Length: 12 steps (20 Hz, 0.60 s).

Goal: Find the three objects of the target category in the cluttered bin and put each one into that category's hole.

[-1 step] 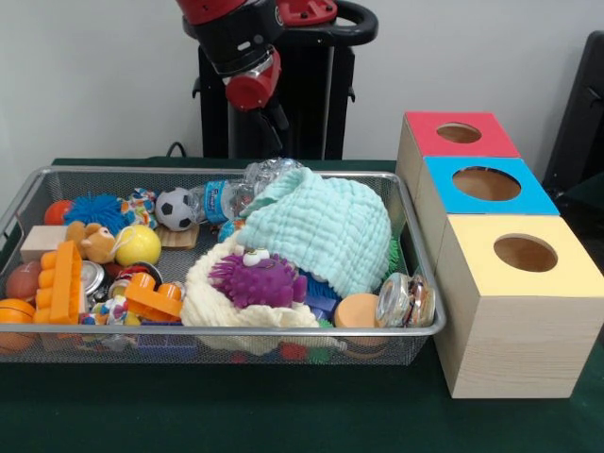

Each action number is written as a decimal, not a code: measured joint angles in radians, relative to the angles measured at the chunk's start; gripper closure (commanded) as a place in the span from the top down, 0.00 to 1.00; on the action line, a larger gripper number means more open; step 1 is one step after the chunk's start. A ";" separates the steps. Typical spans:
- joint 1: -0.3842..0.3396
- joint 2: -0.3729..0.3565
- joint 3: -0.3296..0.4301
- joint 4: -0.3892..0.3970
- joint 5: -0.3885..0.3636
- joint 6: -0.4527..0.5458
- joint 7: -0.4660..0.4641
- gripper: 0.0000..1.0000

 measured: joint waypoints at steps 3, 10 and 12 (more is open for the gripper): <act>-0.006 0.043 0.000 0.000 -0.031 -0.038 0.000 1.00; -0.023 0.138 0.007 -0.001 -0.155 -0.172 0.000 1.00; -0.042 0.151 0.011 -0.001 -0.207 -0.204 0.000 1.00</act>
